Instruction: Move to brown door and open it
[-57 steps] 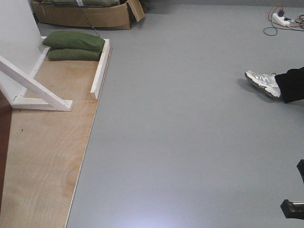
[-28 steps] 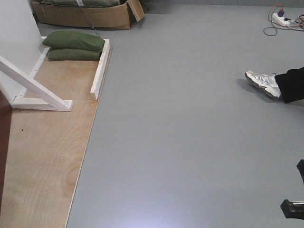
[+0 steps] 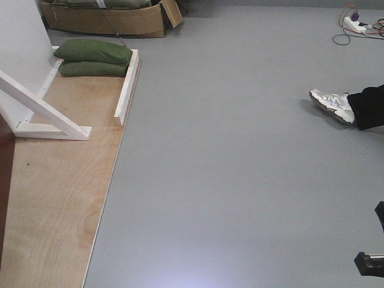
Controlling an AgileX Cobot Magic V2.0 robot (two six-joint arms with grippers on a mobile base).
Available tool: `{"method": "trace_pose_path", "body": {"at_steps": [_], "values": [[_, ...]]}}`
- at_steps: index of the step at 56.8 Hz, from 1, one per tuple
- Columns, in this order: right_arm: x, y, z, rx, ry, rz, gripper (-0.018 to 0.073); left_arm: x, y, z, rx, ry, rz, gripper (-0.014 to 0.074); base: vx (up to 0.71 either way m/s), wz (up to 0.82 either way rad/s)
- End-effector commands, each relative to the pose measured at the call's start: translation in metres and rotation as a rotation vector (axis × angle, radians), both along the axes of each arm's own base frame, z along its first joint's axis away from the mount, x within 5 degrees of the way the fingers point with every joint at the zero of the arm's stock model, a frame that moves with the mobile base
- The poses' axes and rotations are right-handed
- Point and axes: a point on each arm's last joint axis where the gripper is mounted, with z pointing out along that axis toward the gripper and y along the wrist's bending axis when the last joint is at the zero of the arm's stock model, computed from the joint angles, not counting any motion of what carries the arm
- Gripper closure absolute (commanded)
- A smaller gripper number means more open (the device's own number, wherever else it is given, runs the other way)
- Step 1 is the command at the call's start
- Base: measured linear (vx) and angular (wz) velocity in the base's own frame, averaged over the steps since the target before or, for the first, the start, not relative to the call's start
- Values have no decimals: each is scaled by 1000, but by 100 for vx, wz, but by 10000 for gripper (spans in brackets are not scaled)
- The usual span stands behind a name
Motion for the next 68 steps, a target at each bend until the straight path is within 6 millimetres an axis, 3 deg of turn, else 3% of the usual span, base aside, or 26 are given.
{"method": "trace_pose_path", "body": {"at_steps": [1,21,37,47,56,61,68], "values": [[1,0,6,-4,-86,-5,559,-8,19,16,-54,-177,136,600,0,0],[1,0,6,-4,-86,-5,559,2,112,16,-369,-257,321,600,0,0],[1,0,6,-4,-86,-5,559,-22,166,27,-418,-315,429,600,0,0],[1,0,6,-4,-86,-5,559,-34,197,8,-528,-348,456,600,0,0],[1,0,6,-4,-86,-5,559,-11,232,-28,-735,-339,316,600,0,0],[1,0,6,-4,-86,-5,559,1,240,-42,-863,-361,193,600,0,0],[1,0,6,-4,-86,-5,559,8,240,-47,-935,-376,118,600,0,0]]}}
